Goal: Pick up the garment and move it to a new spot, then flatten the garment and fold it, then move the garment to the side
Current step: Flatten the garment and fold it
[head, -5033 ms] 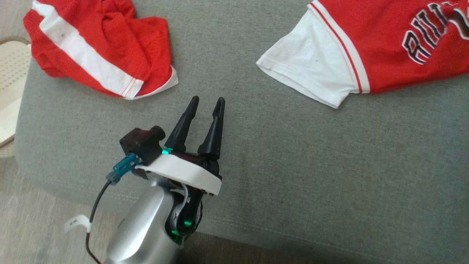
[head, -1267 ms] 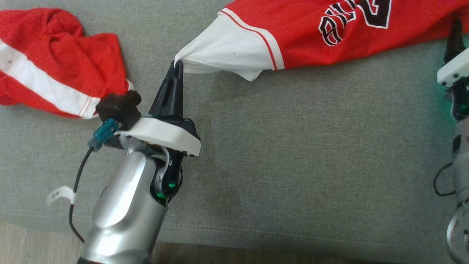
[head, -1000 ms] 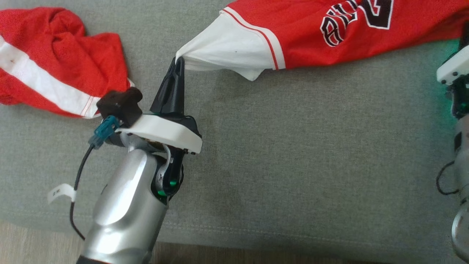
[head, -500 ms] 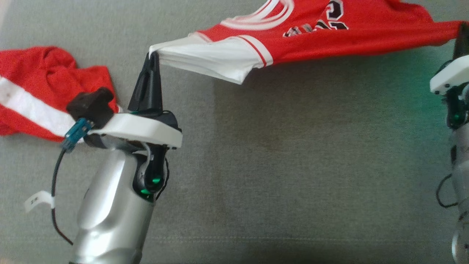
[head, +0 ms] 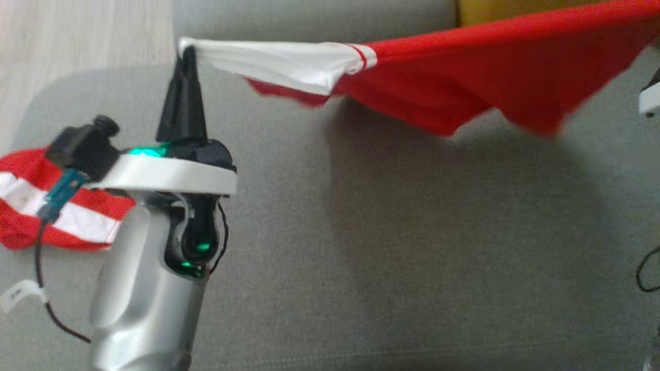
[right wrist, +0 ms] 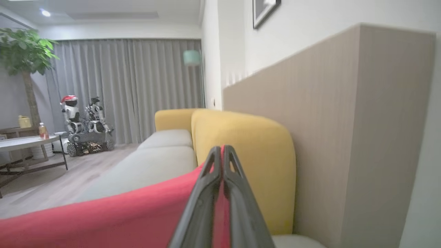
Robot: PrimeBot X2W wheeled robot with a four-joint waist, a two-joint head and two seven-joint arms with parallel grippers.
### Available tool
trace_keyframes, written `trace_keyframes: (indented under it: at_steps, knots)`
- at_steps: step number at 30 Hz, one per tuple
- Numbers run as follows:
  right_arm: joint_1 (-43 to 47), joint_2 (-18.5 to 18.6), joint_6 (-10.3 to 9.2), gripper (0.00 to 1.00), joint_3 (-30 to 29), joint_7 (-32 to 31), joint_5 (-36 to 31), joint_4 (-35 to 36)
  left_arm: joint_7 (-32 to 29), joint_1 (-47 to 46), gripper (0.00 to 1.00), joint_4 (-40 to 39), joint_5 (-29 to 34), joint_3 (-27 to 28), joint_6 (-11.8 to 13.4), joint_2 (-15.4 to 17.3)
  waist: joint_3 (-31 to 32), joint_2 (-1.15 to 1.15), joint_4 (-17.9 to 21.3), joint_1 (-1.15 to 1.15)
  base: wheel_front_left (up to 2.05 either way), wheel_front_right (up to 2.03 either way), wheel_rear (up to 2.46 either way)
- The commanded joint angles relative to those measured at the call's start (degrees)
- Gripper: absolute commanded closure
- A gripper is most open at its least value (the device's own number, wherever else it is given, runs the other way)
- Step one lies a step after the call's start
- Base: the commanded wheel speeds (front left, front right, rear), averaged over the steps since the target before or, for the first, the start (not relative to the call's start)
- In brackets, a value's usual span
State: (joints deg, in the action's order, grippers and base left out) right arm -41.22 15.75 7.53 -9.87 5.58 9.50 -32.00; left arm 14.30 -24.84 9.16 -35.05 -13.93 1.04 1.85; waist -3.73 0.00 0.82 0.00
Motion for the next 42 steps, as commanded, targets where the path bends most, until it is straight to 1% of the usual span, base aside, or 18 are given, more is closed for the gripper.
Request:
trace_keyframes:
  at_steps: [1, 5, 11, 15, 18, 20, 23, 25, 28, 30, 33, 35, 38, 42]
  knots:
    - [-0.3, 0.6, -0.04, 1.0, 1.0, -1.4, -1.0, 5.7, 0.7, -2.7, 1.0, -4.2, -0.5, 2.9, 0.6, 1.0, 4.3, 0.0, 1.8, 0.0, 0.0, 0.0, 0.0]
    - [1.4, 1.0, -0.04, 1.0, 0.6, -7.3, -2.2, 16.4, -0.6, -4.3, 1.0, -11.0, -1.4, 4.1, 2.2, 1.1, 6.3, 0.0, 2.3, 0.0, 0.0, 0.0, 0.0]
    - [3.1, 2.6, -0.04, 1.0, 1.5, -17.9, -1.6, 29.7, -6.1, -8.1, 1.0, -21.3, -2.0, 4.6, 5.4, 1.5, 7.5, 0.0, 2.6, 0.0, 0.0, 0.0, 0.0]
    - [2.9, 2.5, -0.04, 1.0, 1.7, -23.8, 0.0, 35.3, -10.3, -11.6, 1.0, -24.4, -1.9, 4.8, 7.7, 2.3, 6.5, 0.0, 2.7, 0.0, 0.0, 0.0, 0.0]
    - [1.7, 2.5, -0.04, 1.0, 2.5, -26.5, 0.8, 36.1, -13.1, -14.9, 1.0, -22.9, -1.2, 4.6, 8.5, 3.5, 4.6, 0.0, 2.9, 0.0, 0.0, 0.0, 0.0]
    - [0.0, 1.8, -0.04, 1.0, 3.0, -27.7, 2.0, 34.6, -15.0, -17.6, 1.0, -20.0, -2.3, 5.0, 9.0, 3.4, 2.6, 0.0, 3.1, 0.0, 0.0, 0.0, 0.0]
    - [-5.2, 1.7, -0.04, 1.0, 3.6, -28.3, 3.5, 31.2, -17.4, -24.4, 1.0, -14.8, -2.4, 5.0, 8.9, 4.1, -3.4, 0.0, 3.2, 0.0, 0.0, 0.0, 0.0]
    - [-10.1, 1.7, -0.04, 1.0, 3.8, -27.6, 4.2, 27.9, -17.5, -30.4, 1.0, -10.8, -1.1, 4.7, 8.3, 5.0, -7.8, 0.0, 3.0, 0.0, 0.0, 0.0, 0.0]
    - [-18.4, 1.9, -0.04, 1.0, 4.9, -25.0, 5.0, 20.7, -16.0, -39.7, 1.0, -3.1, 0.3, 4.5, 6.9, 5.4, -13.4, 0.0, 2.4, 0.0, 0.0, 0.0, 0.0]
    - [-24.3, 2.1, -0.04, 1.0, 5.1, -22.4, 5.6, 15.3, -14.2, -45.6, 1.0, 2.5, 1.5, 4.5, 6.0, 5.8, -16.2, 0.0, 1.7, 0.0, 0.0, 0.0, 0.0]
    - [-32.3, 4.5, -0.04, 1.0, 7.9, -16.2, 4.7, 8.6, -9.4, -53.4, 1.0, 10.0, 2.8, 5.3, 5.7, 5.5, -19.7, 0.0, -0.3, 0.0, 0.0, 0.0, 0.0]
    - [-36.5, 5.8, -0.04, 1.0, 9.9, -11.7, 5.0, 4.6, -5.8, -57.1, 1.0, 14.5, 4.0, 4.9, 4.8, 5.3, -20.9, 0.0, -1.7, 0.0, 0.0, 0.0, 0.0]
    - [-41.8, 7.4, -0.04, 1.0, 11.0, -5.1, 5.5, -0.7, -2.1, -61.4, 1.0, 19.4, 5.2, 4.7, 3.8, 5.1, -23.0, 0.0, -3.1, 0.0, 0.0, 0.0, 0.0]
    - [-44.8, 7.0, -0.04, 1.0, 11.6, 1.8, 8.5, -7.2, 0.2, -63.9, 1.0, 23.5, 6.7, 4.7, 2.3, 4.7, -25.4, 0.0, -4.4, 0.0, 0.0, 0.0, 0.0]
